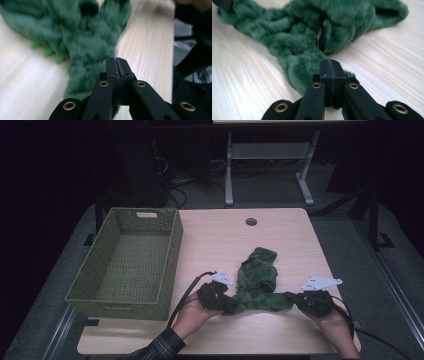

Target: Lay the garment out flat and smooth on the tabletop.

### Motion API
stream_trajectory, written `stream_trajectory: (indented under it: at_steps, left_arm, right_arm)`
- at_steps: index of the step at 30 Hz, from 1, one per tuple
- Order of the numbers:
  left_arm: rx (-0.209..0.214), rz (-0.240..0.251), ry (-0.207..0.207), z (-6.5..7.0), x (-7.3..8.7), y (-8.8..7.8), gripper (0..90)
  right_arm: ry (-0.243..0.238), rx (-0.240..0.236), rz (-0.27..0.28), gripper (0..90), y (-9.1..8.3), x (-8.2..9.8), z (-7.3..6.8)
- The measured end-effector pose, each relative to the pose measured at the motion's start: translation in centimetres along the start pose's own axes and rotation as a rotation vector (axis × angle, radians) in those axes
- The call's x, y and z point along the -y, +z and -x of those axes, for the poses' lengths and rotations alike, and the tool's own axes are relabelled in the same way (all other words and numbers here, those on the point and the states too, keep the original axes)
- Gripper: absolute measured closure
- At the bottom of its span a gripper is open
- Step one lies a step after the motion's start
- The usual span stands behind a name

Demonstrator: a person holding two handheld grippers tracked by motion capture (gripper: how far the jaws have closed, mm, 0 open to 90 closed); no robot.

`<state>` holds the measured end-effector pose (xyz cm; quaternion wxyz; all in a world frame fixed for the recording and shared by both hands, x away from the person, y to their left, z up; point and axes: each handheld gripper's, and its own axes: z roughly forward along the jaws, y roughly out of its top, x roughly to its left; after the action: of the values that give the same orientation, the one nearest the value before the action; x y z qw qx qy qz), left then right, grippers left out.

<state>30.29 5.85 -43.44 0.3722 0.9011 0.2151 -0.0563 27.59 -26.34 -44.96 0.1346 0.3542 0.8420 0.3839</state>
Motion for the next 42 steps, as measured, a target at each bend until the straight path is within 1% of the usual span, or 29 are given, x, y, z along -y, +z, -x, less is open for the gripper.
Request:
stream_trajectory:
  at_steps: [1, 3, 4, 5, 6, 7, 8, 9, 10, 11, 12, 13, 14, 16, 17, 21, 22, 25, 27, 28, 29, 30, 31, 33, 34, 37, 38, 40, 42]
  left_arm:
    - [-0.016, -0.020, 0.004, -0.2, 0.3, 0.2, 89.3]
    - [-0.017, -0.034, -0.024, -0.6, 0.8, 0.5, 89.5]
    - [-0.027, -0.044, -0.027, -0.7, 1.0, 0.5, 89.5]
    - [-0.047, -0.052, -0.026, -0.8, 1.1, 0.5, 89.6]
    - [-0.070, -0.064, -0.018, -0.9, 1.2, 0.4, 89.7]
    - [-0.105, -0.074, -0.018, -1.2, 1.4, 0.1, 89.7]
    - [-0.105, -0.074, -0.018, -1.2, 1.4, 0.1, 89.7]
    - [-0.133, -0.090, -0.007, -1.4, 1.5, 0.1, 89.7]
    - [-0.163, -0.116, 0.008, -1.6, 1.6, 0.0, 89.7]
    - [-0.171, -0.124, 0.004, -1.8, 1.7, 0.2, 89.7]
    - [-0.156, -0.118, -0.013, -2.0, 1.8, 0.3, 89.7]
    - [-0.147, -0.118, -0.015, -2.2, 1.9, 0.2, 89.7]
    - [-0.147, -0.112, -0.023, -2.2, 1.9, 0.3, 89.8]
    - [-0.145, -0.128, -0.004, -2.3, 2.0, 0.1, 89.8]
    - [-0.142, -0.132, -0.004, -2.4, 2.1, 0.0, 89.8]
    - [-0.131, -0.115, -0.035, -2.5, 2.7, -0.5, 89.9]
    - [-0.131, -0.117, -0.032, -2.5, 2.9, -0.7, 89.9]
    - [-0.127, -0.122, -0.038, -2.1, 3.5, -1.2, 89.9]
    - [-0.120, -0.128, -0.034, -1.9, 4.0, -1.6, 89.8]
    - [-0.115, -0.128, -0.033, -1.8, 4.2, -1.7, 89.8]
    - [-0.110, -0.119, -0.045, -1.7, 4.3, -1.8, 89.8]
    - [-0.104, -0.126, -0.041, -1.6, 4.4, -1.9, 89.8]
    - [-0.097, -0.116, -0.049, -1.5, 4.4, -1.8, 89.7]
    - [-0.090, -0.110, -0.039, -1.5, 4.1, -1.9, 87.4]
    - [-0.092, -0.104, -0.032, -1.4, 3.8, -2.1, 84.3]
    - [-0.106, -0.081, -0.002, -1.4, 2.7, -2.7, 76.6]
    - [-0.112, -0.060, -0.001, -1.5, 2.3, -2.8, 74.3]
    - [-0.110, -0.040, 0.002, -1.9, 1.3, -3.0, 70.0]
    - [-0.108, -0.015, 0.003, -2.2, 0.3, -3.0, 65.2]
  right_arm:
    - [0.000, -0.007, -0.006, 89.8, 0.2, 0.1, 0.1]
    - [0.000, -0.007, -0.030, 89.8, 0.6, 0.3, 0.0]
    - [0.000, -0.007, -0.038, 89.8, 0.7, 0.4, -0.1]
    - [-0.001, -0.009, -0.051, 89.8, 0.9, 0.5, -0.1]
    - [-0.006, -0.008, -0.076, 89.8, 1.2, 0.7, -0.2]
    - [-0.008, -0.010, -0.087, 89.8, 1.3, 0.8, -0.3]
    - [-0.008, -0.010, -0.087, 89.8, 1.3, 0.8, -0.3]
    - [-0.014, -0.012, -0.096, 89.8, 1.4, 0.8, -0.3]
    - [-0.023, -0.010, -0.103, 89.8, 1.6, 0.8, -0.3]
    - [-0.024, -0.010, -0.104, 89.8, 1.6, 0.8, -0.4]
    - [-0.023, -0.009, -0.107, 89.8, 1.6, 0.8, -0.4]
    - [-0.019, -0.011, -0.108, 89.8, 1.6, 0.8, -0.4]
    - [-0.016, -0.012, -0.109, 89.9, 1.6, 0.9, -0.4]
    - [-0.018, -0.012, -0.110, 89.9, 1.5, 1.0, -0.3]
    - [-0.013, -0.013, -0.114, 90.0, 1.4, 1.1, -0.3]
    - [-0.019, 0.003, -0.129, 90.0, 0.7, 1.5, -0.5]
    - [-0.013, 0.006, -0.141, 90.0, 0.3, 1.7, -0.6]
    - [-0.008, 0.007, -0.145, 90.0, -0.2, 2.1, -0.7]
    - [0.000, -0.004, -0.149, 90.0, -0.6, 2.4, -1.0]
    - [0.011, -0.015, -0.151, 90.0, -0.9, 2.7, -1.4]
    - [0.011, -0.015, -0.151, 90.0, -0.9, 2.7, -1.4]
    - [0.003, -0.018, -0.148, 90.0, -0.9, 2.8, -1.5]
    - [0.003, -0.023, -0.147, 90.0, -1.0, 2.9, -1.6]
    - [-0.005, -0.027, -0.135, 89.1, -0.9, 2.8, -1.8]
    - [-0.009, -0.031, -0.131, 85.2, -0.9, 2.7, -1.8]
    - [-0.016, -0.026, -0.085, 81.5, -1.1, 2.1, -1.8]
    - [-0.018, -0.020, -0.072, 79.8, -1.2, 1.9, -1.8]
    - [-0.020, -0.010, -0.051, 77.8, -1.3, 1.3, -1.7]
    - [-0.015, -0.012, -0.028, 75.3, -1.1, 0.8, -1.4]
